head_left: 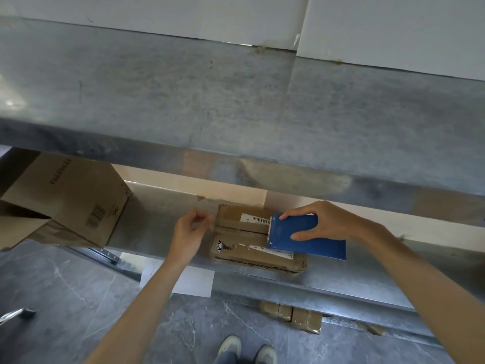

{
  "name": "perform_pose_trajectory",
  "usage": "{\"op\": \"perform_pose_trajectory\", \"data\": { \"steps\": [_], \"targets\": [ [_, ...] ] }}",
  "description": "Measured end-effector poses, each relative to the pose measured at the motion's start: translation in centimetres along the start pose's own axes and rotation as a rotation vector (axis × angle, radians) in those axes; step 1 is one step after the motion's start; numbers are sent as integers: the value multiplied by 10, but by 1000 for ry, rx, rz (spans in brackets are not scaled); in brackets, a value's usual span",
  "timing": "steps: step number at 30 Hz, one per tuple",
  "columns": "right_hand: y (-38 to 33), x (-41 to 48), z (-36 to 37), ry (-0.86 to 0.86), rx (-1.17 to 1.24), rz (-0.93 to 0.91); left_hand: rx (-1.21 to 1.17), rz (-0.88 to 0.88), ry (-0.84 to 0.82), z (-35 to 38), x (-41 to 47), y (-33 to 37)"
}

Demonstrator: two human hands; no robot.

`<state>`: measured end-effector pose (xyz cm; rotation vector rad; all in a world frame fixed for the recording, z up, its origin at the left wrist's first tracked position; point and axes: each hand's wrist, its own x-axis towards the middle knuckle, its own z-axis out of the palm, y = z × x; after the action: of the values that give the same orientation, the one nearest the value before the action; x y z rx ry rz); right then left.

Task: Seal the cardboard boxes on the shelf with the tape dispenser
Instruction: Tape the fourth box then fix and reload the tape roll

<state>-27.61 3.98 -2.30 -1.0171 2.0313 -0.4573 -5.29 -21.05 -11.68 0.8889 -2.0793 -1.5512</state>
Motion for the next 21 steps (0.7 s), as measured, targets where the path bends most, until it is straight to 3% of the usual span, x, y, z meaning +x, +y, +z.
{"op": "perform_pose_trajectory", "data": {
  "steps": [12, 21],
  "targets": [
    [-4, 1, 1, -43, 21, 20, 175, -106, 20, 13, 3, -15],
    [-5, -7, 7, 47, -45, -38, 182, -96, 72, 21, -5, -23]
  ]
}}
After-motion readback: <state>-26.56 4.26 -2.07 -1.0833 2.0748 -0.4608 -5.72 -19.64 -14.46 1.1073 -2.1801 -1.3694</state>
